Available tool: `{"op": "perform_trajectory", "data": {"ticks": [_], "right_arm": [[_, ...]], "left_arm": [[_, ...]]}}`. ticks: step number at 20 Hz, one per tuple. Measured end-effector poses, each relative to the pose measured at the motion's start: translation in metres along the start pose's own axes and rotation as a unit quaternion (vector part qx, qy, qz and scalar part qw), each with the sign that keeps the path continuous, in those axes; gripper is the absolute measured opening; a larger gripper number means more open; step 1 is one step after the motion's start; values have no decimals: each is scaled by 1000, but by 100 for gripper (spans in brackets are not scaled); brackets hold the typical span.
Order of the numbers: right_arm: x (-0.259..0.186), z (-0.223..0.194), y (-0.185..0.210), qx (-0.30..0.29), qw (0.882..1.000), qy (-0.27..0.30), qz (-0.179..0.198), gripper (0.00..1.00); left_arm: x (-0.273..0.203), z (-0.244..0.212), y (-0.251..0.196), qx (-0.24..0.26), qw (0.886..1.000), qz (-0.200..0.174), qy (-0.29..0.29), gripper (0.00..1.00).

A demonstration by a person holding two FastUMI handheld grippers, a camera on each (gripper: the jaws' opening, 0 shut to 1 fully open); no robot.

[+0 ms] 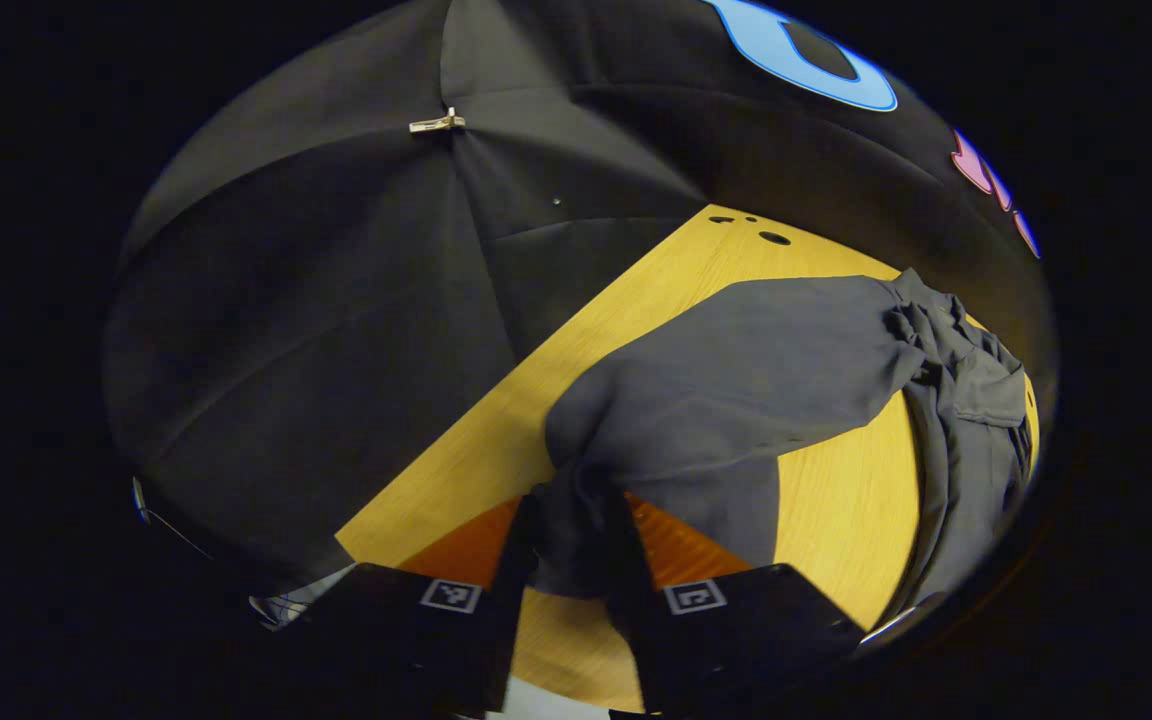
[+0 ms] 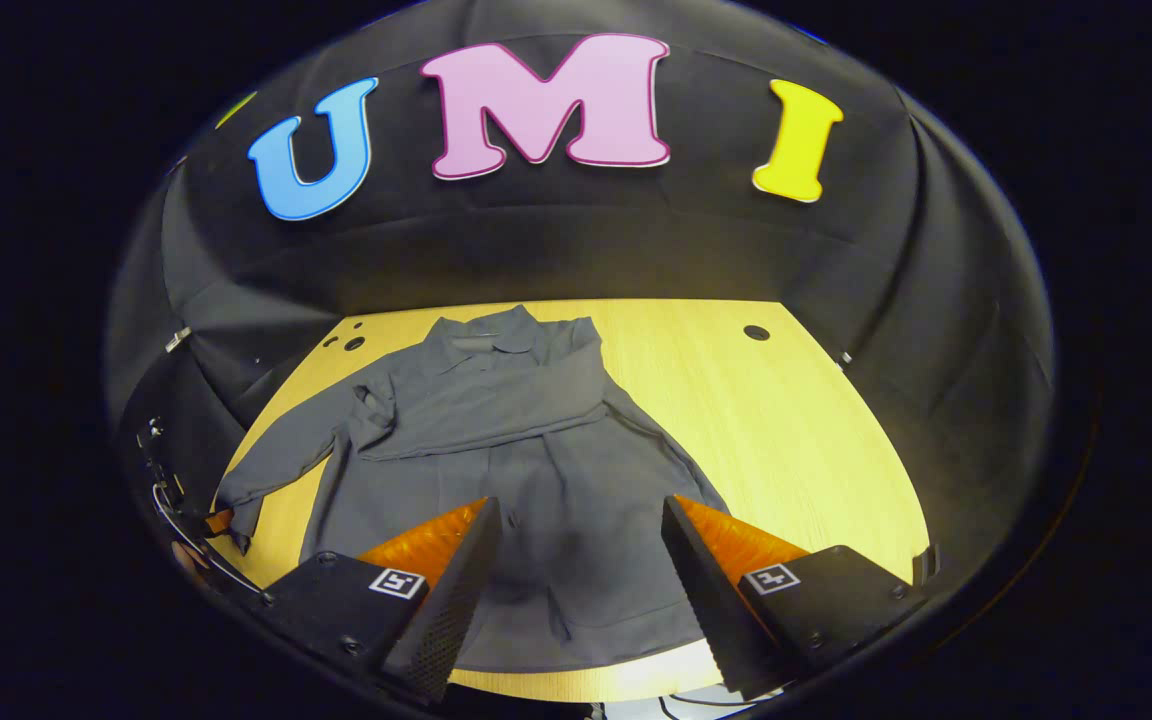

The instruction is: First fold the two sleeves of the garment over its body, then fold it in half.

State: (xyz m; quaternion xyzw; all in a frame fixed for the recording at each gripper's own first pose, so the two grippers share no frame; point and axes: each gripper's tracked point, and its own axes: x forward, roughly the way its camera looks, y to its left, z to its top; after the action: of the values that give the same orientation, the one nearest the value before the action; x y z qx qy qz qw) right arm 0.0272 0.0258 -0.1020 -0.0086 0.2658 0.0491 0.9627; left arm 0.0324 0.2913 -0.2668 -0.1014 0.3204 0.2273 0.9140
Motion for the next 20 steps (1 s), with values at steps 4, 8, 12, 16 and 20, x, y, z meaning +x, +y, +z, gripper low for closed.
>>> {"op": "perform_trajectory", "data": {"ticks": [4,8,12,16,20], "right_arm": [[-11,3,-15,12,1000,-20,-5,99],[-1,8,-31,-5,1000,-23,-3,99],[14,18,-42,0,1000,-27,10,99],[31,21,-58,-5,999,-27,20,99],[48,19,-79,-5,999,-23,27,100]], "left_arm": [[2,4,-9,21,1000,-15,0,17],[-11,22,-7,-27,1000,-12,-3,6],[-32,70,-22,-66,997,-16,-40,6],[-42,94,-55,-62,996,-15,-58,6],[-60,129,-100,-47,994,-35,-89,5]]}}
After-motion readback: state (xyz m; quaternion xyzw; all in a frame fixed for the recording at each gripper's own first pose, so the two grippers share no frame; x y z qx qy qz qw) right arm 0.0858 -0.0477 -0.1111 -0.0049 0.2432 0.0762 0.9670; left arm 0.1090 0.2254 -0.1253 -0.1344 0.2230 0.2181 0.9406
